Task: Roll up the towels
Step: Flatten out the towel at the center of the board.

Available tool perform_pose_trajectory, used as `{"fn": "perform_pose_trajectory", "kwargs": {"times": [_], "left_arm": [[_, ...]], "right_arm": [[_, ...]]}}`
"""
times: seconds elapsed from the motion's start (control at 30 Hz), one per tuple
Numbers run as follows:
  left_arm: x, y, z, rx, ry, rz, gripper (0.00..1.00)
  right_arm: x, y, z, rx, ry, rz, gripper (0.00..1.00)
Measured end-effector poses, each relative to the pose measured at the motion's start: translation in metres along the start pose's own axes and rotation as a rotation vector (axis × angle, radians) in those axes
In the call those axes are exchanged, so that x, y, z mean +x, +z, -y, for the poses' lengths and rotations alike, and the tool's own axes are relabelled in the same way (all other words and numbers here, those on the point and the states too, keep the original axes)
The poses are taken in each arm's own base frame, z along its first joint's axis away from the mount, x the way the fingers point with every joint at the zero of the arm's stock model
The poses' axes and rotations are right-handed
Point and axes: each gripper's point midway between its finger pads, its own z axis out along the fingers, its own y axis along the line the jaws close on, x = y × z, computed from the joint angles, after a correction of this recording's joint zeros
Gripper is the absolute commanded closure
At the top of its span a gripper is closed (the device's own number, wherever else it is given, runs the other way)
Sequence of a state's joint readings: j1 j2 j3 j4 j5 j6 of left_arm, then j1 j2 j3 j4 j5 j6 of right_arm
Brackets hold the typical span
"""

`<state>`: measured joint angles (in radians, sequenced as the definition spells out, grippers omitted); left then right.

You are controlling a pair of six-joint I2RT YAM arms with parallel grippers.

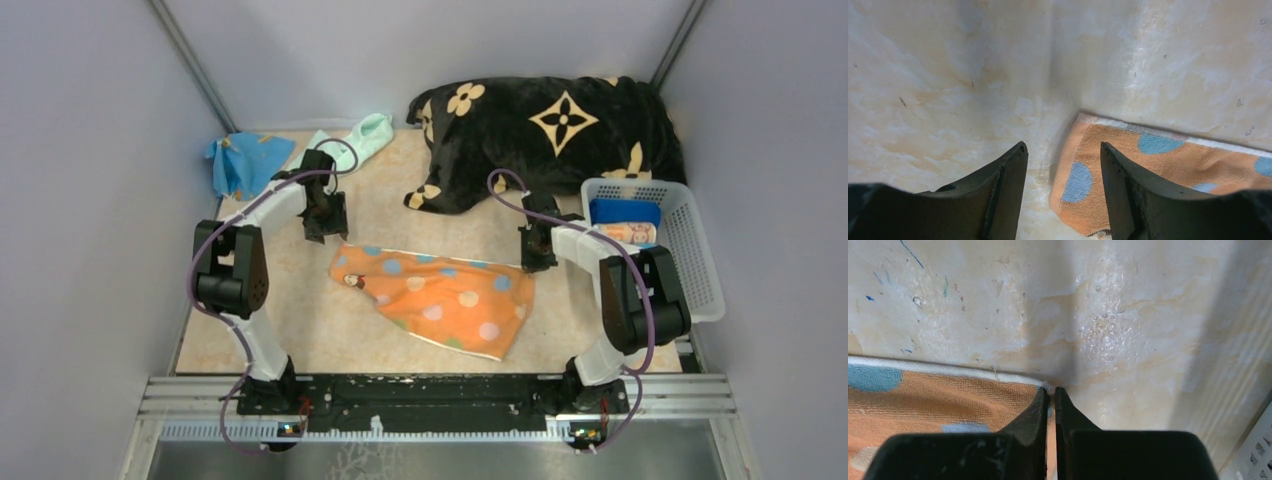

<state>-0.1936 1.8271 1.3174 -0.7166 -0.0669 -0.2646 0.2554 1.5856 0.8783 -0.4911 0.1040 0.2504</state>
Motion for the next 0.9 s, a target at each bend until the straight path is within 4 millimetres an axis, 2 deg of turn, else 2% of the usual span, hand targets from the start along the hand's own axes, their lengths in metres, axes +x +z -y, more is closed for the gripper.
{"fn": "perform_pose_trajectory", "kwargs": {"times": [0.2, 0.4, 0.6, 0.9], "left_arm": [[-0.007, 0.012, 0.009, 0.03, 0.0, -0.025, 0.41], [0.007, 0.031, 0.01, 0.026, 0.009, -0.099, 0.49], [0.008, 0.031, 0.012, 0.043, 0.021, -0.11, 0.58], [0.011, 0.032, 0.014, 0.076, 0.016, -0.127, 0.6]], "right_arm": [[0.0, 0.0, 0.0, 0.001, -0.001, 0.0, 1.0], [0.0, 0.0, 0.0, 0.0, -0.001, 0.001, 1.0], [0.0, 0.0, 0.0, 0.0, -0.001, 0.001, 1.0], [0.0, 0.0, 0.0, 0.01, -0.007, 0.005, 1.0]]}}
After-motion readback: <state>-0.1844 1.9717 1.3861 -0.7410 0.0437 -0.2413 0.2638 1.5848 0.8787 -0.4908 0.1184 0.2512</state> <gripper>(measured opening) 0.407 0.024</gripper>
